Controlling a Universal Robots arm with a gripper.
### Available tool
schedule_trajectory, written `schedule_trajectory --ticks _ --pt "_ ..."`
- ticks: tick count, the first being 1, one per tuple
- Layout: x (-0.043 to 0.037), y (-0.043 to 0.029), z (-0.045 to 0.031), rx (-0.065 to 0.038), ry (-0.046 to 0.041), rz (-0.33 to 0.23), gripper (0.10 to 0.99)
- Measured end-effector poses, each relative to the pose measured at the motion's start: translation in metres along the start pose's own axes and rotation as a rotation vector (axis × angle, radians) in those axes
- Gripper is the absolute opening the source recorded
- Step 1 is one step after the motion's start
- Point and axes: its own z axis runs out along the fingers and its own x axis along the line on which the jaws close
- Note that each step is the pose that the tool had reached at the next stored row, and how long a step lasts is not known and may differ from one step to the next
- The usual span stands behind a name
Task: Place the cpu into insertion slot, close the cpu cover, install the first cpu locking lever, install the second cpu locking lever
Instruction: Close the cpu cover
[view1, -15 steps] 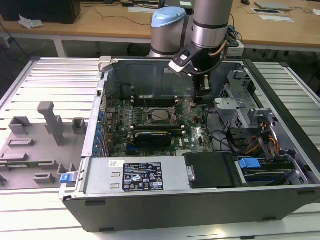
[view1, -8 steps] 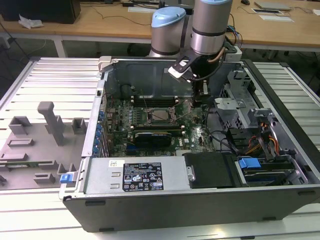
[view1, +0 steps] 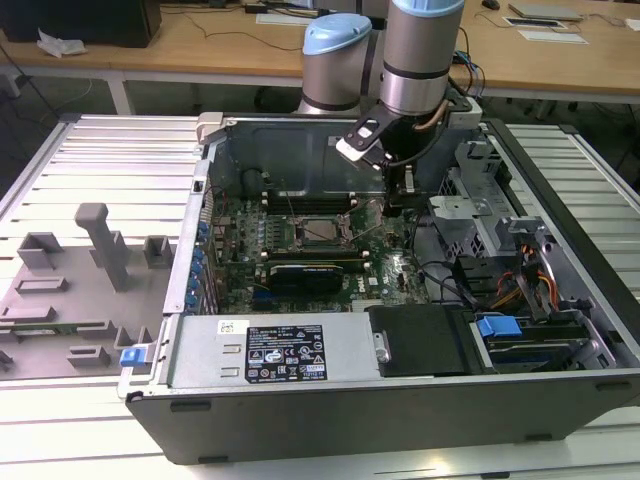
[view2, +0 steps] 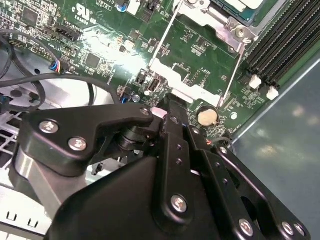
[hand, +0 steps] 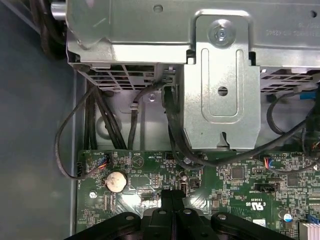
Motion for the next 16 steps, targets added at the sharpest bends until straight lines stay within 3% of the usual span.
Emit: schedule_trajectory --ticks 1,3,5,7,13,16 --pt "0.0 0.0003 0.0001 0.027 -0.0001 -0.001 0.106" --pt "-0.0001 0.0008 0.0003 0.062 0.0002 -0.002 0.106" --pt "0.0 0.0018 0.0006 0.116 0.0008 -0.003 0.106" --pt "0.0 0.0022 0.0008 0.151 0.0012 -0.004 0.106" --pt "0.0 0.0015 0.0008 0.155 0.0014 -0.004 0.106" --pt "0.0 -0.0042 0.0004 0.155 0.0012 -0.004 0.106"
